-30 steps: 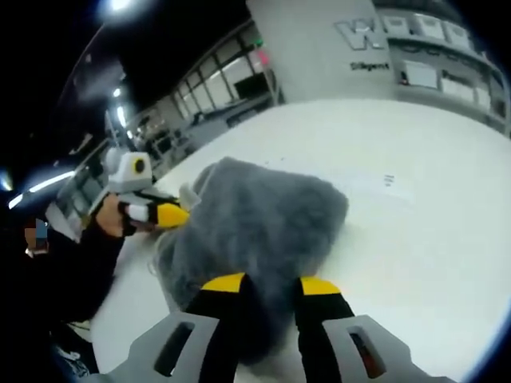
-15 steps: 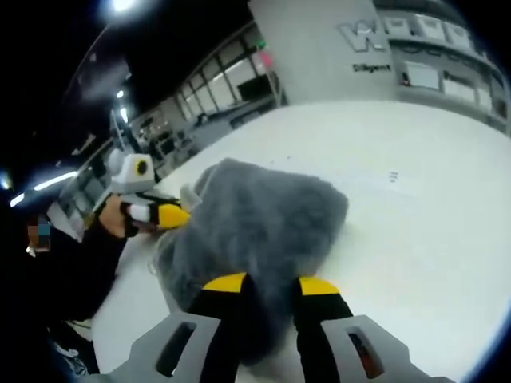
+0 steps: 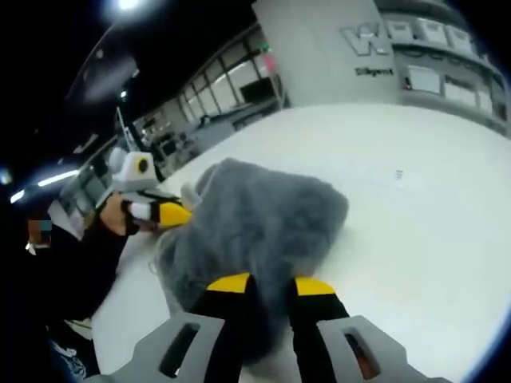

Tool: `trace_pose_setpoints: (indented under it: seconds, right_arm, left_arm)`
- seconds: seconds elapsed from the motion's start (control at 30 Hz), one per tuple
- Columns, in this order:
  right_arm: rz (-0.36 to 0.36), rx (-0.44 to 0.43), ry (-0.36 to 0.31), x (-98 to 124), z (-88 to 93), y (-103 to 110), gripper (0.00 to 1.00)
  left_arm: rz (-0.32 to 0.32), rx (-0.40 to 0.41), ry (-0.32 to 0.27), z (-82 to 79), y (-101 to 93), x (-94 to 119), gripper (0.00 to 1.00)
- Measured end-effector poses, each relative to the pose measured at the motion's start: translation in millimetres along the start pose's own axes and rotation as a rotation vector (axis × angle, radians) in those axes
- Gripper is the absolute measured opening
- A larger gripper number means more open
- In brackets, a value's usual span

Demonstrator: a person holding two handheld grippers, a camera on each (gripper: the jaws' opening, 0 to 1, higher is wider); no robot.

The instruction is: Open the folded towel by lifting each exposed corner and separating the folded layers until the towel lies flat within the target outline without major curled edges

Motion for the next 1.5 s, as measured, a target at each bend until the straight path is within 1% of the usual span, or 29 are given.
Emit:
trace_pose_setpoints:
  seconds: [0.2, 0.23, 0.27, 0.37, 0.57, 0.67, 0.73, 0.8, 0.97, 1.03, 1.17, 1.23, 1.4, 1.5]
  right_arm:
    - [-0.002, -0.029, -0.063, 1.3, 3.8, -1.0, 0.12]
    - [0.009, 0.007, -0.076, 1.4, 2.4, -0.2, 0.12]
    - [0.028, 0.038, -0.075, 1.7, 2.4, 0.8, 0.12]
    - [0.035, 0.031, -0.079, 0.6, 1.3, 2.3, 0.11]
    - [0.018, 0.009, -0.083, 0.0, 3.7, 2.4, 0.11]
    - [0.022, 0.023, -0.079, 1.0, 6.6, 7.7, 0.11]
    - [0.019, 0.023, -0.077, 1.7, 9.3, 9.4, 0.11]
    - [0.014, 0.022, -0.081, 2.7, 11.8, 10.4, 0.11]
    - [-0.025, 0.001, -0.104, 4.7, 18.1, 13.6, 0.11]
    - [-0.025, 0.007, -0.104, 4.9, 18.6, 16.1, 0.11]
    - [-0.021, 0.022, -0.099, 5.5, 20.3, 19.6, 0.11]
    - [-0.017, 0.031, -0.093, 6.2, 21.9, 22.5, 0.11]
    - [0.002, 0.064, -0.059, 10.0, 25.7, 28.3, 0.11]
    - [0.011, 0.079, -0.046, 11.0, 27.0, 30.5, 0.11]
  left_arm:
    - [-0.014, -0.019, 0.001, 0.7, -4.2, 0.1, 0.06]
    - [-0.018, -0.024, 0.002, 0.9, -4.6, 0.4, 0.06]
    - [-0.021, -0.027, 0.002, 1.3, -4.9, 1.0, 0.06]
    - [-0.025, -0.029, 0.001, 4.0, -5.4, 2.5, 0.06]
    - [-0.023, -0.031, 0.0, 9.9, -9.9, 6.6, 0.06]
    - [-0.049, -0.065, 0.018, 14.2, -14.7, 9.1, 0.06]
    - [-0.055, -0.075, 0.021, 16.7, -16.4, 11.0, 0.06]
    - [-0.049, -0.073, 0.018, 19.6, -16.7, 13.2, 0.06]
    - [-0.021, -0.049, 0.004, 28.2, -18.1, 17.6, 0.06]
    - [-0.01, -0.046, -0.003, 31.8, -20.6, 19.6, 0.06]
    - [-0.012, -0.055, -0.003, 34.3, -23.2, 22.7, 0.06]
    - [-0.013, -0.059, 0.0, 32.4, -19.5, 24.3, 0.06]
    - [-0.046, -0.114, 0.033, 33.0, -28.3, 27.8, 0.06]
    - [-0.059, -0.131, 0.046, 32.7, -24.7, 29.5, 0.06]
Point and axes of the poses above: the point that each gripper's makers call its tool centre point, and the gripper's own axes: x roughly backward along the fingers, y roughly to its left, z roughly out of its underside, the point moved 5 cm from there along x, roughly backward along the fingers, and after that the axes turned 11 degrees about y, right-handed, at the moved point
